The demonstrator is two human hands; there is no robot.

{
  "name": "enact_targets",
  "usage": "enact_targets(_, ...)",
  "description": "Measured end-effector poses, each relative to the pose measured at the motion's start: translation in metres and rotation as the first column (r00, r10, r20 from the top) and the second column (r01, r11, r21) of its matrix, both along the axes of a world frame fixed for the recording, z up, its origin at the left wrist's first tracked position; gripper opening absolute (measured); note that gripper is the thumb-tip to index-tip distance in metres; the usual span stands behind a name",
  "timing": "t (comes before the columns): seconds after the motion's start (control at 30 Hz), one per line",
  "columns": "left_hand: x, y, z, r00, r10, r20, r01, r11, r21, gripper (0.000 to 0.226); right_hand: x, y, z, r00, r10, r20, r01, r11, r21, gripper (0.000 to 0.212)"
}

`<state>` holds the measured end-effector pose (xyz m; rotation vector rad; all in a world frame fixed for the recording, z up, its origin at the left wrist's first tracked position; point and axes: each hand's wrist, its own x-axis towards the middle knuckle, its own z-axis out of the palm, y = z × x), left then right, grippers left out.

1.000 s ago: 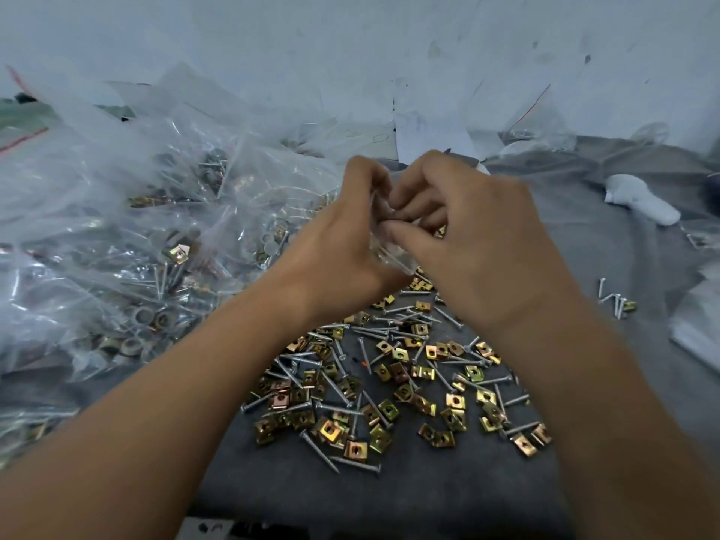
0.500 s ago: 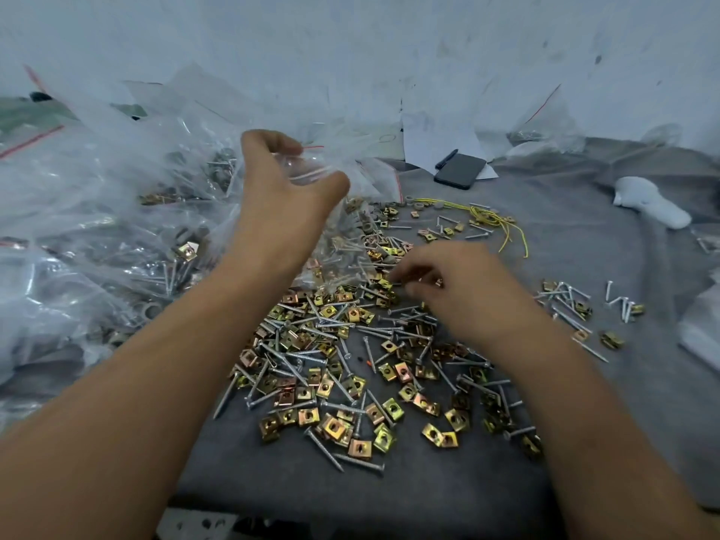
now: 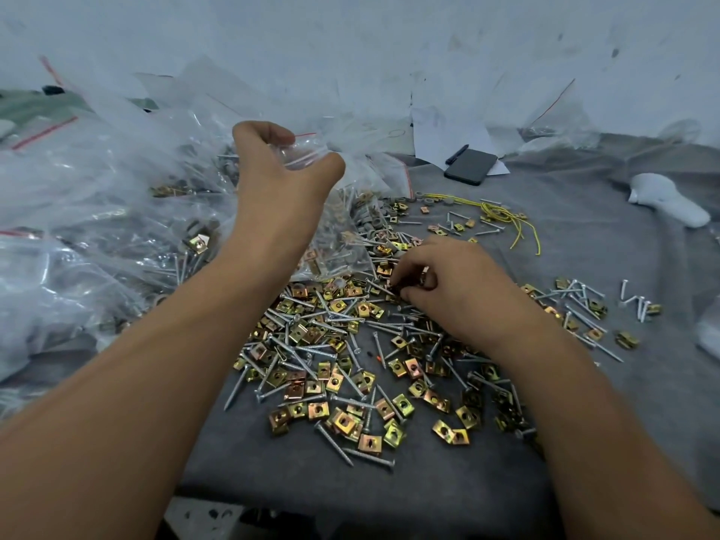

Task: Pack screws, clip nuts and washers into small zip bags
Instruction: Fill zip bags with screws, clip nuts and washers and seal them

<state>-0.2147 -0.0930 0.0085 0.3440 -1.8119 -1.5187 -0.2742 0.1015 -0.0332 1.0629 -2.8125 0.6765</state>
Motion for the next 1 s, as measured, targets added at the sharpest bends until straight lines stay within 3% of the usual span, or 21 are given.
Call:
enact_targets(0.1,0.0,-0.001,0.0,1.0,0.011,0.012,-0.011,1.0,-0.016,0.052,-0.002,0.002,-0.002,1.0,0.003,-0.004,-0.003,1.0,-0.017,0.017)
enact_targets(0.37,0.005,0.002,0.005,0.998,0.0,0.057,0.001,1.0,-0.024,0.05,-0.007,0.016,-0.002,0.989,0.006,0.147,0.05,0.928,-0.37,0.013)
enact_targets(0.67,0.009,0.007,0.008,0.996,-0.014,0.092,0.016,1.0,-0.024,0.053,0.0,0.0,-0.003,0.996,0.077,-0.036,-0.08,0.992,-0.098,0.02)
enact_targets(1.0,0.012,0.009,0.011,0.993,-0.019,0.119,0.023,0.999,-0.027,0.054,0.0,-0.008,-0.005,0.997,0.064,-0.036,-0.067,0.994,-0.085,0.021)
